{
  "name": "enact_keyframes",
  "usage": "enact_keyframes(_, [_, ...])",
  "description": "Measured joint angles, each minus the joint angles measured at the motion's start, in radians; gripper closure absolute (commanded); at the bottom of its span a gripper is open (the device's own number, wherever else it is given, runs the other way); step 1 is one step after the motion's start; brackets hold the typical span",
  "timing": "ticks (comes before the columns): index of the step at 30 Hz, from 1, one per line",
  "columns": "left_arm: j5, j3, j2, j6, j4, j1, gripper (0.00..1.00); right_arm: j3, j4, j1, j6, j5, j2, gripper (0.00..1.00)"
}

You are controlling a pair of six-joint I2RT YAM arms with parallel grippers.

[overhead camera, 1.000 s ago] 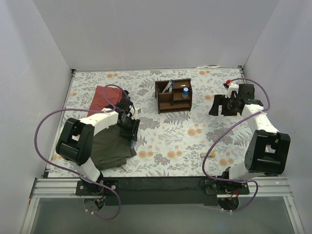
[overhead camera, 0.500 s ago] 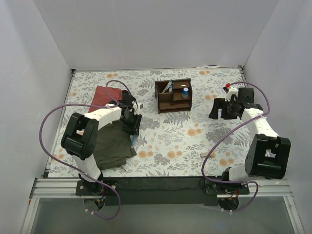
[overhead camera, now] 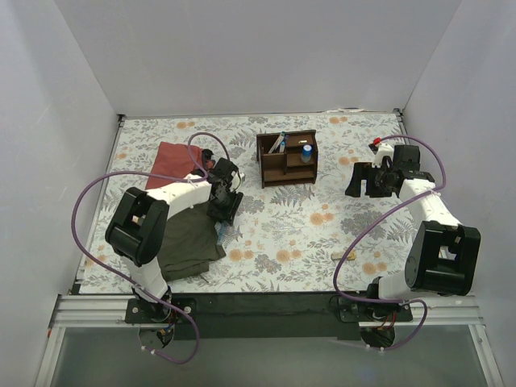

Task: Sort the stationery into containers
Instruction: Pick up the pen from the center of the board, then place the pen in the storage box.

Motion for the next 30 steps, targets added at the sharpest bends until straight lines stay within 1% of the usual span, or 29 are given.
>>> enact_keyframes(2, [-0.013,0.017,0.016,-0.002,-0.008,-0.003,0.62,0.000,0.000,0.000,0.000,0.002,0.000,0.13])
enact_keyframes(5, [-0.032,0.039,0.034,-0.005,-0.011,-0.003,0.71,0.000,0.000,0.000,0.000,0.005,0.000,0.13])
enact_keyframes(6, [-0.038,0.042,0.036,-0.005,-0.011,-0.002,0.79,0.000,0.000,0.000,0.000,0.006,0.000,0.13])
enact_keyframes(9, [-0.053,0.044,0.040,-0.002,-0.011,-0.002,0.98,0.000,0.000,0.000,-0.001,0.007,0.000,0.13])
enact_keyframes(10, [-0.055,0.045,0.040,0.000,-0.011,-0.002,1.00,0.000,0.000,0.000,-0.001,0.007,0.000,0.13])
enact_keyframes(16, [-0.042,0.051,0.038,0.005,-0.023,0.001,1.00,0.002,0.000,0.000,-0.002,0.011,0.005,0.13])
enact_keyframes(19, [-0.019,0.099,0.047,0.006,-0.069,0.006,1.00,0.010,0.000,0.000,-0.004,0.018,0.021,0.13])
enact_keyframes(21, [0.004,0.210,0.072,0.002,-0.134,0.011,1.00,0.023,0.000,0.000,-0.006,0.023,0.034,0.13])
enact_keyframes(22, [0.023,0.331,0.107,-0.002,-0.186,0.012,1.00,0.029,0.000,0.000,-0.008,0.026,0.038,0.13])
enact_keyframes(23, [0.034,0.420,0.132,-0.003,-0.193,0.013,1.00,0.034,0.000,0.000,-0.010,0.026,0.041,0.13])
enact_keyframes(24, [0.050,0.559,0.170,-0.003,-0.192,0.013,1.00,0.039,0.000,0.000,-0.013,0.027,0.044,0.13])
enact_keyframes(27, [0.083,0.830,0.224,-0.001,-0.171,0.014,1.00,0.044,0.000,0.000,-0.019,0.029,0.047,0.13])
enact_keyframes(28, [0.092,0.900,0.233,0.001,-0.169,0.016,1.00,0.045,0.000,0.000,-0.021,0.029,0.047,0.13])
enact_keyframes(30, [0.109,0.976,0.232,0.002,-0.146,0.018,1.00,0.048,0.000,0.000,-0.023,0.030,0.047,0.13])
